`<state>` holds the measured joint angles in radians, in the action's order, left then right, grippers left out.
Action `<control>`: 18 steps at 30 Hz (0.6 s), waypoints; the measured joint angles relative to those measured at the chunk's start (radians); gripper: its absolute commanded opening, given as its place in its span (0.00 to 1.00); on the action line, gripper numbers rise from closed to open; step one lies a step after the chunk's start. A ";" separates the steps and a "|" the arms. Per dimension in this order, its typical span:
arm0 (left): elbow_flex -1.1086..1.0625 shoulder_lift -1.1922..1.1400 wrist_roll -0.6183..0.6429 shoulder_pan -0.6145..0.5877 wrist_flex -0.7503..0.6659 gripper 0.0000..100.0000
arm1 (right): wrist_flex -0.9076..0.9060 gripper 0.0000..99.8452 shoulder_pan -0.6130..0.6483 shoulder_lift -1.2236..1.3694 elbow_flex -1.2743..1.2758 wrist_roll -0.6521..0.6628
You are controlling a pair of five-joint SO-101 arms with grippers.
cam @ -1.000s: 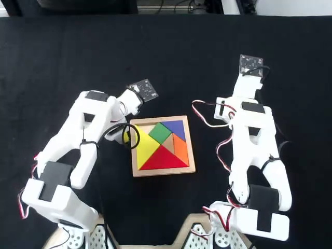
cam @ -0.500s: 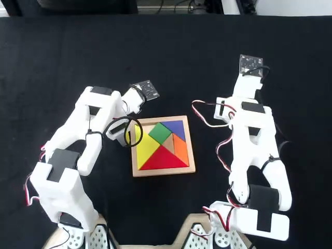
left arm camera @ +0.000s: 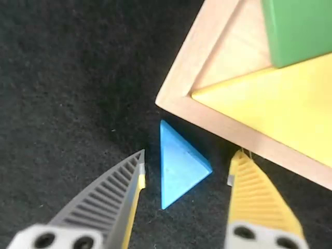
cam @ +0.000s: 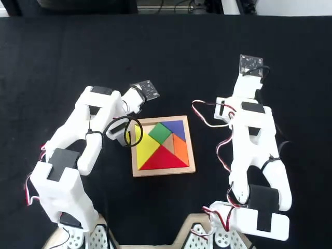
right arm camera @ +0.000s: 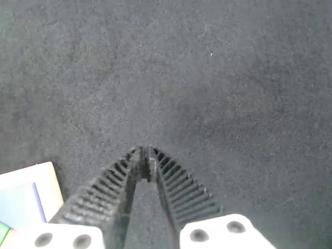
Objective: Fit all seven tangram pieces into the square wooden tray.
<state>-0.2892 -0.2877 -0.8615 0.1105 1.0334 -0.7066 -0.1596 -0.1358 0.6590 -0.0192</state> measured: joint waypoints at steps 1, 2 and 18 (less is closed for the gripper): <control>0.000 0.000 0.000 0.002 0.002 0.14 | 0.000 0.01 0.000 0.000 0.000 0.000; 0.000 0.000 0.000 0.005 0.003 0.12 | 0.000 0.01 0.000 0.000 0.000 0.000; 0.000 0.000 0.003 0.008 0.008 0.03 | 0.000 0.01 0.000 0.000 0.000 0.000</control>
<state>-0.2892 -0.2877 -0.8585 0.1181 1.0411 -0.7066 -0.1596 -0.1358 0.6590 -0.0192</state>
